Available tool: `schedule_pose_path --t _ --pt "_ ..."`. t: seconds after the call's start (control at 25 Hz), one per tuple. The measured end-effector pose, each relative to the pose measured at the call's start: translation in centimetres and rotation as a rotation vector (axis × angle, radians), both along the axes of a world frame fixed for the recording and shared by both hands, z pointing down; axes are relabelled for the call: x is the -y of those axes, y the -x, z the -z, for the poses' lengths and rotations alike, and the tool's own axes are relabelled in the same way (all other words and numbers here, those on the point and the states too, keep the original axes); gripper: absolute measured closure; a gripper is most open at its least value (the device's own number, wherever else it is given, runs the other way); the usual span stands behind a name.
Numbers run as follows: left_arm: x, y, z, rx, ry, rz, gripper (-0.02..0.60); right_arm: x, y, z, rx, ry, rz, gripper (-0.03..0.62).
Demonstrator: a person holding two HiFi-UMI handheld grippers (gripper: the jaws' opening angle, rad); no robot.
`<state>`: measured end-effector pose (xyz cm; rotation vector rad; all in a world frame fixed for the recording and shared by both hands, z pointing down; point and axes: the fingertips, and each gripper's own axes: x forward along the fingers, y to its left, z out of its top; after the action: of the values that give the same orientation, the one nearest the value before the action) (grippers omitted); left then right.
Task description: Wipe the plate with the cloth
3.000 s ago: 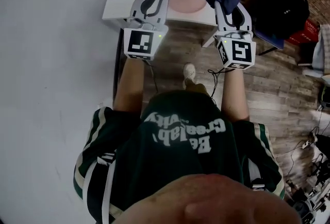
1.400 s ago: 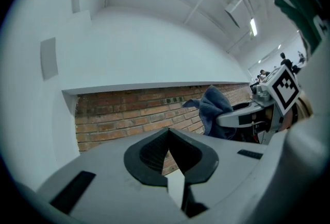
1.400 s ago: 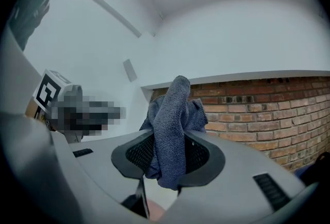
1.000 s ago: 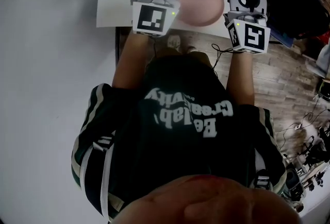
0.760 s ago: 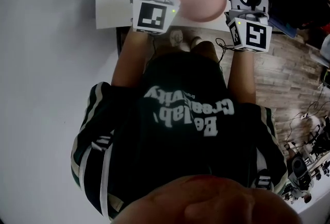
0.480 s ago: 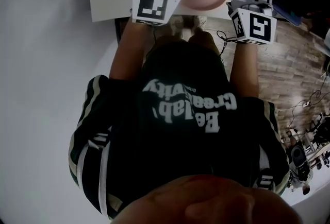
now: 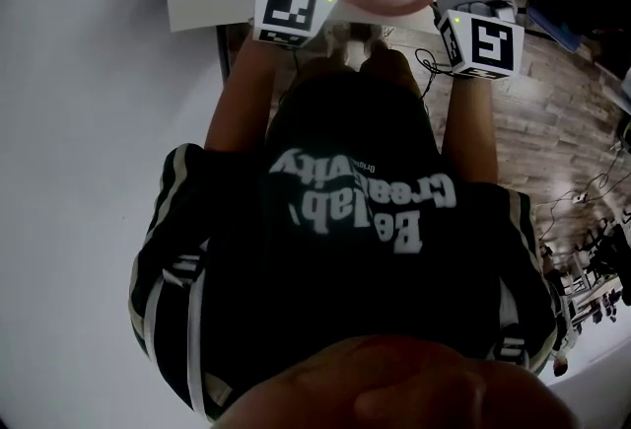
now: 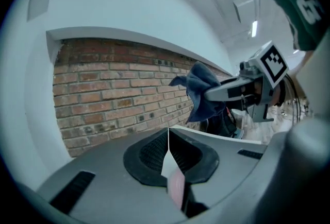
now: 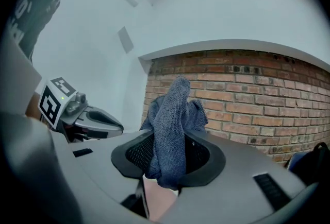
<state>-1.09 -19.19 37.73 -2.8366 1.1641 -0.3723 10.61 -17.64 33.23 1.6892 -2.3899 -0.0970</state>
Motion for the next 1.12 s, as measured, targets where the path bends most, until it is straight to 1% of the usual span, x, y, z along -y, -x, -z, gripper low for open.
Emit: schedule_pose_path --t 0.12,0.32,0.36,0.4,0.44,0.64,0.76,0.84,1.0,1.04,1.12 --pt "-0.4 1.9 -2.4 0.018 0.095 0.054 0.577 0.1 1.6 -0.9 -0.039 0.039 0.046 0.470" --pt "-0.5 1.9 -9.2 0.025 0.287 0.120 0.575 1.5 0.6 -5.6 -0.046 0.114 0.107 0.470" --pt "-0.8 1.9 -10.2 0.035 0.320 0.127 0.563 1.6 0.6 -6.1 -0.050 0.126 0.122 0.470" --pt "-1.2 1.9 -11.1 0.047 0.354 0.131 0.492 1.7 0.6 -6.6 -0.053 0.138 0.138 0.471" --pt "-1.6 1.7 -12.1 0.059 0.390 0.132 0.468 1.8 0.6 -7.1 -0.055 0.152 0.154 0.471" --pt "-3.4 0.8 -17.0 0.115 0.564 0.159 0.458 1.9 1.1 -10.0 -0.041 0.226 0.231 0.471" --pt "-4.4 0.9 -19.7 0.099 0.695 0.193 0.443 1.0 2.2 -12.2 -0.036 0.274 0.277 0.470" --pt "-5.1 1.2 -21.0 0.097 0.768 0.214 0.439 0.2 2.8 -13.5 -0.040 0.302 0.300 0.470" --pt "-6.6 0.7 -23.1 0.152 0.869 0.223 0.439 -0.2 3.0 -15.0 -0.051 0.335 0.333 0.470" --pt "-6.9 0.5 -23.6 0.158 0.883 0.227 0.439 -0.3 3.1 -15.2 -0.050 0.342 0.341 0.470" --pt "-6.9 0.4 -24.1 0.158 0.887 0.252 0.443 -0.5 3.5 -15.7 -0.050 0.354 0.362 0.470"
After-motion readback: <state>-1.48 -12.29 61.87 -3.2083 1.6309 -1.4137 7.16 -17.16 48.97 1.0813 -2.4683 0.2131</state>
